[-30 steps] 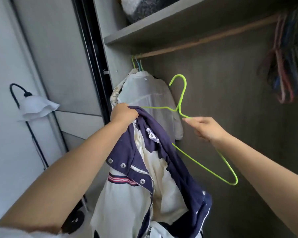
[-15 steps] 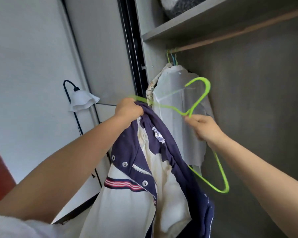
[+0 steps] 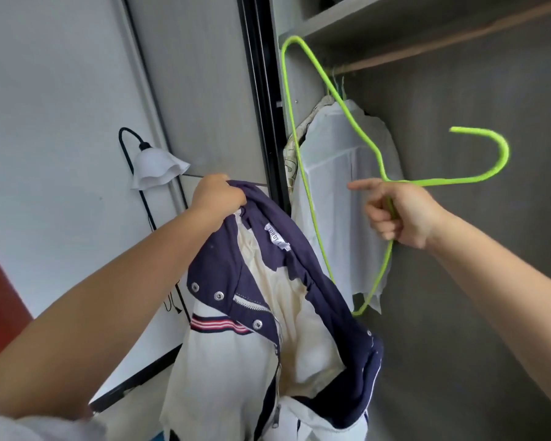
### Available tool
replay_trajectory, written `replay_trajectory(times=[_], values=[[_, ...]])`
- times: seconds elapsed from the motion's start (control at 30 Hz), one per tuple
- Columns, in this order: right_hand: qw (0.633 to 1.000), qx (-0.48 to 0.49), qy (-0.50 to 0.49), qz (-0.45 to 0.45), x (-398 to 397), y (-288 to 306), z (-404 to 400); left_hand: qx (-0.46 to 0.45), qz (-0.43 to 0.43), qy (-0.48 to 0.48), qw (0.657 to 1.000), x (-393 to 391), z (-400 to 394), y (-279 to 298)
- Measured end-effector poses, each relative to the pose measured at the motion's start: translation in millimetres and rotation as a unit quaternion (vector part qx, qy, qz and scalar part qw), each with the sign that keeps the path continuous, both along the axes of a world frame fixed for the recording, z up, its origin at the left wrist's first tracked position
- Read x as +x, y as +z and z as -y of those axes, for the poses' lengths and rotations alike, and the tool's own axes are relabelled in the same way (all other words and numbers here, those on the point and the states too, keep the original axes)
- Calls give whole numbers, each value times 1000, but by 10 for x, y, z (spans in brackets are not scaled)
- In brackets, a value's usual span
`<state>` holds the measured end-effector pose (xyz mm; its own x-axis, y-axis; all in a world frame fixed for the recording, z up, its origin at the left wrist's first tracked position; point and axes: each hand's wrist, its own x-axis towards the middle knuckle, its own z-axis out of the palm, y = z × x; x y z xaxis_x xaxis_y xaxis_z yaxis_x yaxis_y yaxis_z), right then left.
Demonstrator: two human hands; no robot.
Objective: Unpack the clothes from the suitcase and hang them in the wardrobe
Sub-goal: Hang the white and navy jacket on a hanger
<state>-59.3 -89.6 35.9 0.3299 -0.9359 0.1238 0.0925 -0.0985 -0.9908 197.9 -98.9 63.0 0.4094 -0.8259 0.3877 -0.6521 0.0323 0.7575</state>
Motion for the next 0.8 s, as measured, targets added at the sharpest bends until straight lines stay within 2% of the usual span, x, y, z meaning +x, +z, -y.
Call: replay_trajectory(times=[0.07, 0.13, 0.2, 0.27, 0.33, 0.4, 0.47, 0.53, 0.8], values=[[997, 12, -12, -81, -31, -10, 7, 1, -19, -2, 1000, 47, 18, -13], [986, -15, 7, -167, -54, -16, -35, -1, -26, -4, 1000, 76, 33, -24], [959, -103, 35, -262, -59, -6, -142, -3, -22, 0, 1000, 105, 53, -32], [915, -232, 7, -331, -26, 10, -266, -6, -14, 10, 1000, 124, 67, -30], [885, -323, -81, -325, -17, 32, -303, -4, -1, 27, 1000, 153, 72, -38], [886, -344, -138, -280, -57, 70, -308, -4, 25, 44, 999, 193, 58, -72], [897, -345, -116, -248, -82, 127, -371, -7, 35, 51, 998, 226, 52, -112], [904, -330, -78, -262, -82, 168, -434, 0, 44, 53, 998, 229, 47, -138], [945, -197, -8, -261, -176, 304, -413, 2, 125, 57, 990, 258, -96, -146]])
